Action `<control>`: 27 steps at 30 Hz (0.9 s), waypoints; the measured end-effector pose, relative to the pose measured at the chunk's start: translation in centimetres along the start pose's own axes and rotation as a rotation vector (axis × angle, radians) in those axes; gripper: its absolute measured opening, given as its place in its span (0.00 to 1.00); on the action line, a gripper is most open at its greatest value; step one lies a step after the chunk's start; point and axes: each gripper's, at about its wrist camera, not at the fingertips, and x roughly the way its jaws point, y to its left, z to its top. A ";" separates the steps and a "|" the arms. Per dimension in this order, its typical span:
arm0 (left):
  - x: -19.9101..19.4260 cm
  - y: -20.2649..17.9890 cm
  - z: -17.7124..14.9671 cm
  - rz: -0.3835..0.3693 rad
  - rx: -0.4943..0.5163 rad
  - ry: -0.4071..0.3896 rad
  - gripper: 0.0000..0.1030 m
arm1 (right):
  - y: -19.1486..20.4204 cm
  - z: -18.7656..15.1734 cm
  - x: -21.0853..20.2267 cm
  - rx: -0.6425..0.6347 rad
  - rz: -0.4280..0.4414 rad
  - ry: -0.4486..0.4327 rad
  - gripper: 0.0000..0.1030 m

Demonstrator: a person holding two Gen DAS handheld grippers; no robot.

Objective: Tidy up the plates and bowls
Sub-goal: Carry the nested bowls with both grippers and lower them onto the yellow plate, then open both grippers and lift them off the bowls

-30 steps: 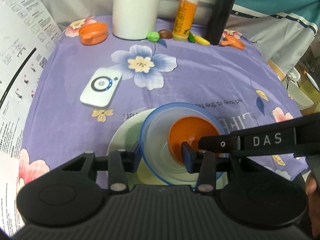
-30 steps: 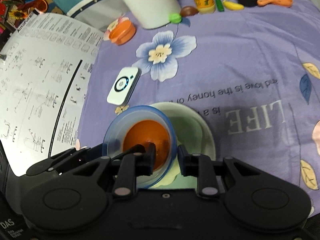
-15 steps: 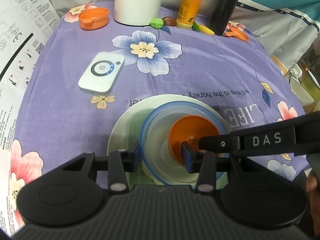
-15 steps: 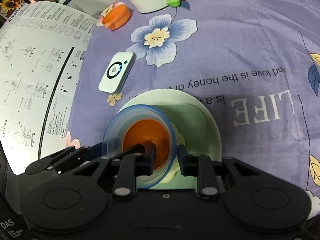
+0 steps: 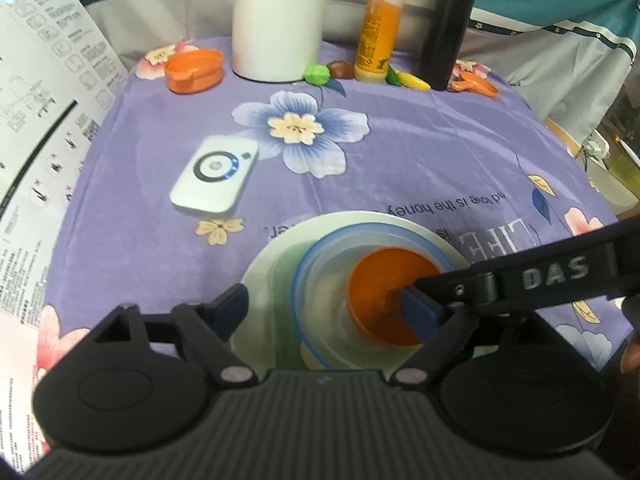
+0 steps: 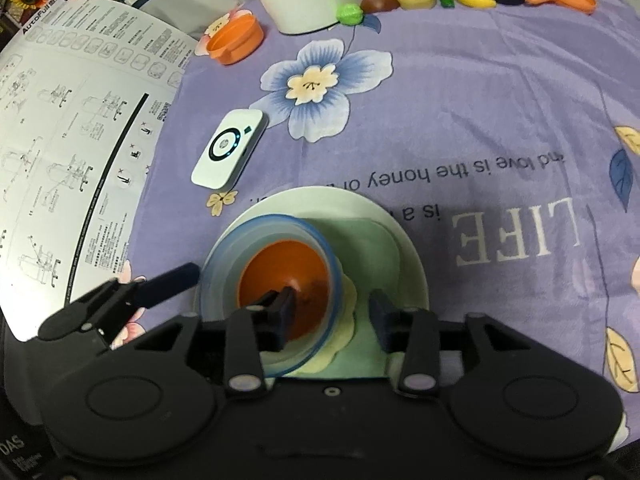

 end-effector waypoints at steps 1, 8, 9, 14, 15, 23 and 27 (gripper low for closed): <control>-0.1 0.1 0.0 0.002 -0.002 -0.003 0.85 | -0.1 -0.1 -0.2 -0.002 -0.003 -0.011 0.58; -2.0 0.6 0.0 0.003 -0.032 -0.067 1.00 | -0.5 -0.3 -2.6 -0.024 0.004 -0.097 0.89; -2.4 0.5 0.0 0.007 -0.032 -0.082 1.00 | -0.5 -0.3 -3.0 -0.026 0.009 -0.110 0.92; -5.0 0.3 -0.3 0.025 -0.005 -0.158 1.00 | -1.0 -1.0 -5.2 -0.037 0.025 -0.177 0.99; -5.4 0.2 -0.5 0.024 0.003 -0.169 1.00 | -1.2 -1.1 -5.7 -0.043 0.025 -0.192 1.00; -8.3 0.2 -2.9 0.018 0.003 -0.225 1.00 | -2.5 -4.4 -9.6 -0.112 0.006 -0.309 1.00; -9.0 -0.3 -3.9 0.046 0.012 -0.233 1.00 | -2.9 -6.3 -10.8 -0.160 -0.018 -0.343 1.00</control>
